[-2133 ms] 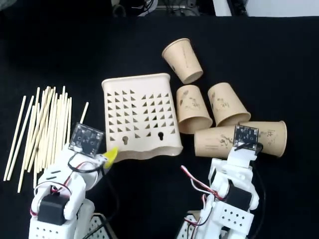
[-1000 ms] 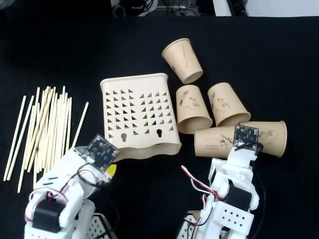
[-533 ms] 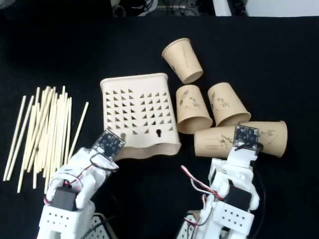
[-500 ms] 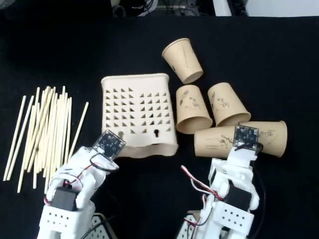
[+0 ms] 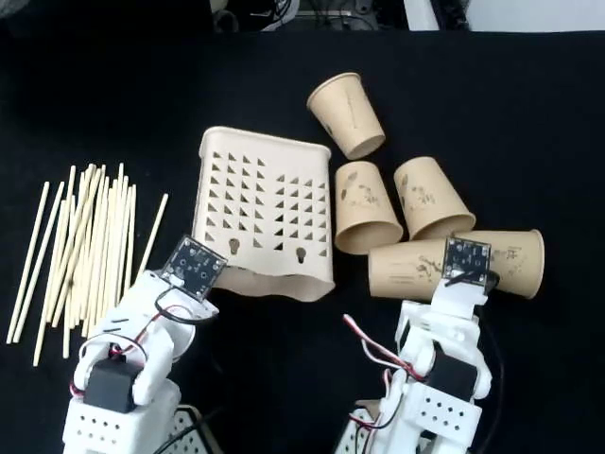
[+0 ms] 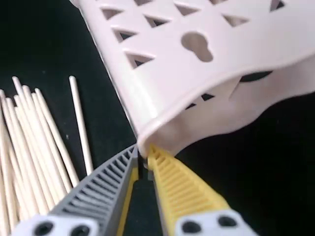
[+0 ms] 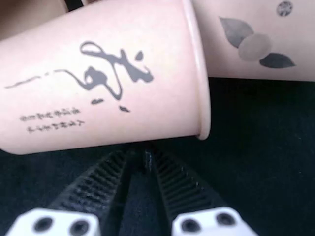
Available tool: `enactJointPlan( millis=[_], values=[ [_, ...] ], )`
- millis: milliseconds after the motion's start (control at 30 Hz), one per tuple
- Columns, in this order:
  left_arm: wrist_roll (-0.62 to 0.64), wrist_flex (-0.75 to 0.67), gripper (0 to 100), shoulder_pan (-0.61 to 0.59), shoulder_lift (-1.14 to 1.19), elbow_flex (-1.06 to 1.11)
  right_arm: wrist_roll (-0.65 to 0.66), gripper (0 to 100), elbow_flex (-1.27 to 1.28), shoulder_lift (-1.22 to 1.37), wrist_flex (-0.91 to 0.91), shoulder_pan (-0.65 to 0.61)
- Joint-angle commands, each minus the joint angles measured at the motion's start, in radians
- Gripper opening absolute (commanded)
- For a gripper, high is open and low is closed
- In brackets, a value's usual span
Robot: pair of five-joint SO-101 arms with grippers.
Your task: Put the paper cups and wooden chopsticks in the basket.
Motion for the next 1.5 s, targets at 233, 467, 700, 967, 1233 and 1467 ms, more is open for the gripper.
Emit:
enactJointPlan(
  millis=[233, 467, 700, 967, 1233, 1467],
  values=[
    [0.057, 0.109, 3, 0.005, 0.002, -0.366, -0.008, 1.5, -0.001, -0.004, 0.005, 0.012],
    [0.081, 0.078, 3, 0.005, 0.110, -0.455, -0.011, 1.5, -0.001, -0.004, 0.005, 0.012],
    [0.235, 0.063, 3, 0.065, 0.414, -0.820, -0.005, 1.4, -0.001, -0.004, 0.005, 0.012],
    [0.305, 0.021, 3, 0.087, 0.718, -1.006, -0.005, 1.4, -0.001, -0.004, 0.005, 0.017],
    [0.459, -0.046, 3, 0.087, 0.793, -1.076, -0.005, 1.4, -0.001, -0.004, 0.005, 0.017],
    [0.466, -0.100, 3, 0.085, 0.850, -1.007, -0.003, 1.3, -0.001, -0.004, 0.005, 0.018]
  ],
)
